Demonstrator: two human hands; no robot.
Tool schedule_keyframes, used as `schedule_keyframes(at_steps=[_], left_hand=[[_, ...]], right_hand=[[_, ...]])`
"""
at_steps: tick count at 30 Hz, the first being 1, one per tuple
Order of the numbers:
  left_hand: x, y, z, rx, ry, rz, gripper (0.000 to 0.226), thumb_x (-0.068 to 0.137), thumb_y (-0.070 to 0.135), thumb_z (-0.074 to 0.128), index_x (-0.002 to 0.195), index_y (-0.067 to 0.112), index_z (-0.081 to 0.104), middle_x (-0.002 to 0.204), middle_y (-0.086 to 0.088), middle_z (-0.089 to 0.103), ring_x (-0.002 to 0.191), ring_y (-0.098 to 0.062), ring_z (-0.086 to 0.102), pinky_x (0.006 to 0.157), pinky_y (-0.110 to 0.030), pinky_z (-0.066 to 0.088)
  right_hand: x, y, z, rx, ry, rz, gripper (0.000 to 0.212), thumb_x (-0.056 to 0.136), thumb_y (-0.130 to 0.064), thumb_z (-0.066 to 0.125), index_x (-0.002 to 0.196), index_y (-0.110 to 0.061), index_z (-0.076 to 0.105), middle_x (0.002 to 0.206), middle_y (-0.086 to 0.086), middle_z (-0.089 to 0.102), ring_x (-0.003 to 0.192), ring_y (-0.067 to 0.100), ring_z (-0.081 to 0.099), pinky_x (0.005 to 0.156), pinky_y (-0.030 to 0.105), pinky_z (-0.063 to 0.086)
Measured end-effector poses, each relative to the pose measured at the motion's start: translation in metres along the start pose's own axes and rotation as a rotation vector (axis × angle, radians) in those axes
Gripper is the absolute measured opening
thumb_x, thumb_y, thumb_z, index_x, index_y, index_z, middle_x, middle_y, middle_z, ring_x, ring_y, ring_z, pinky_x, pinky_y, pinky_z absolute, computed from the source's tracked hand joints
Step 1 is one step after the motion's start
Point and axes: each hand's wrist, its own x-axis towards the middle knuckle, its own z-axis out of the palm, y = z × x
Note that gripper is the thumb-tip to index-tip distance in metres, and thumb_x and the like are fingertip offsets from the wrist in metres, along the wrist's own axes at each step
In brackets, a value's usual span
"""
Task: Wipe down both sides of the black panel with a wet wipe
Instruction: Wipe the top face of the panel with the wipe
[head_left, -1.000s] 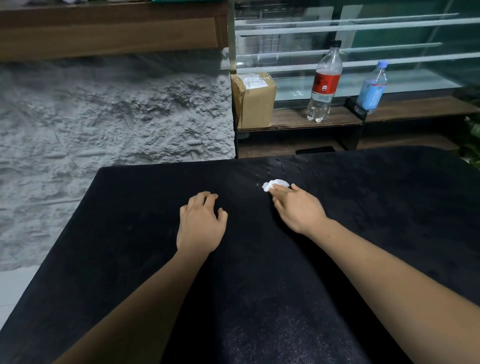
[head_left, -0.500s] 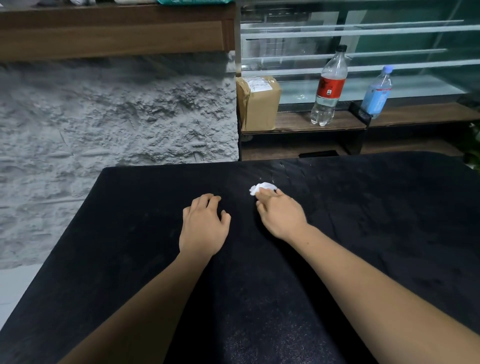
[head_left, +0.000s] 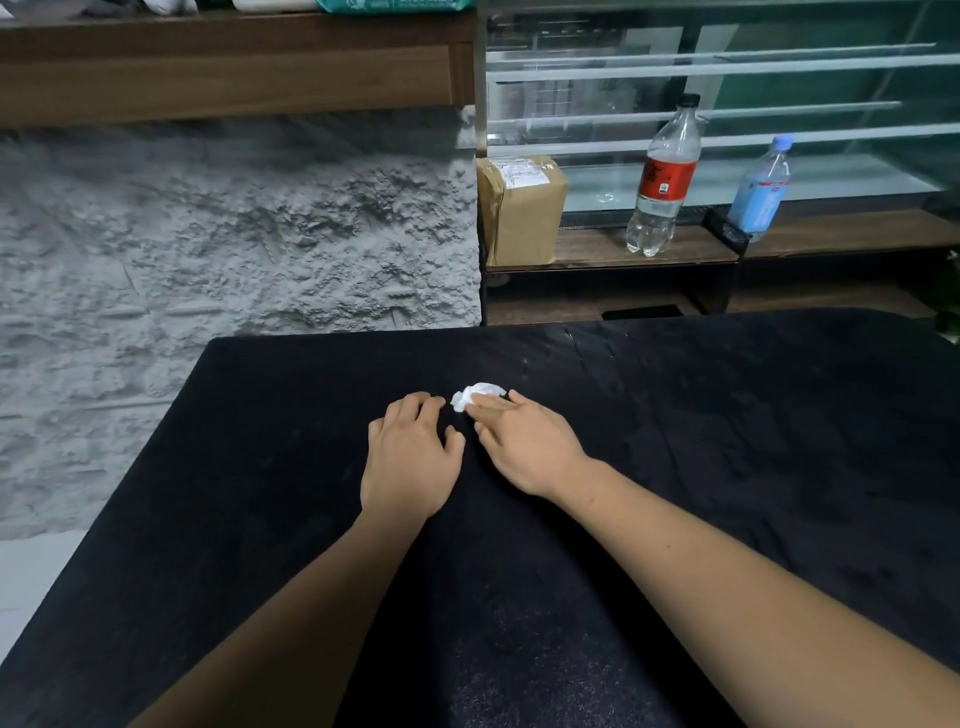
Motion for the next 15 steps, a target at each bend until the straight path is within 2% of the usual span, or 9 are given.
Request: schedule_keyframes(at_steps=[7,10,15], left_hand=[[0.0,0.001,-0.001,-0.002,0.003,0.002,0.048,0.101,0.042,0.045,0.143,0.022,0.059,0.146,0.007,0.054,0.138,-0.015,0.045,0.115,-0.04,0.037],[0.0,0.001,-0.002,-0.006,0.003,0.005,0.048,0.102,0.042,0.045,0.144,0.021,0.058,0.147,0.007,0.053,0.138,-0.015,0.044,0.116,-0.04,0.036],[0.0,0.001,-0.002,-0.013,-0.001,0.004,0.049,0.102,0.042,0.044,0.144,0.021,0.058,0.147,0.007,0.053,0.139,-0.015,0.044,0.116,-0.041,0.036]], right_hand=[[0.01,0.042,-0.016,-0.049,-0.013,0.11,0.037,0.111,-0.033,0.032,0.137,-0.034,0.058,0.147,-0.018,0.056,0.136,0.022,0.054,0.121,0.032,0.029],[0.012,0.062,-0.025,-0.055,-0.032,0.203,0.037,0.111,-0.037,0.029,0.14,-0.042,0.051,0.145,-0.013,0.06,0.141,0.029,0.05,0.113,0.04,0.04],[0.013,0.088,-0.036,-0.068,-0.005,0.316,0.038,0.111,-0.034,0.028,0.141,-0.04,0.05,0.137,-0.006,0.064,0.139,0.03,0.051,0.107,0.04,0.042]])
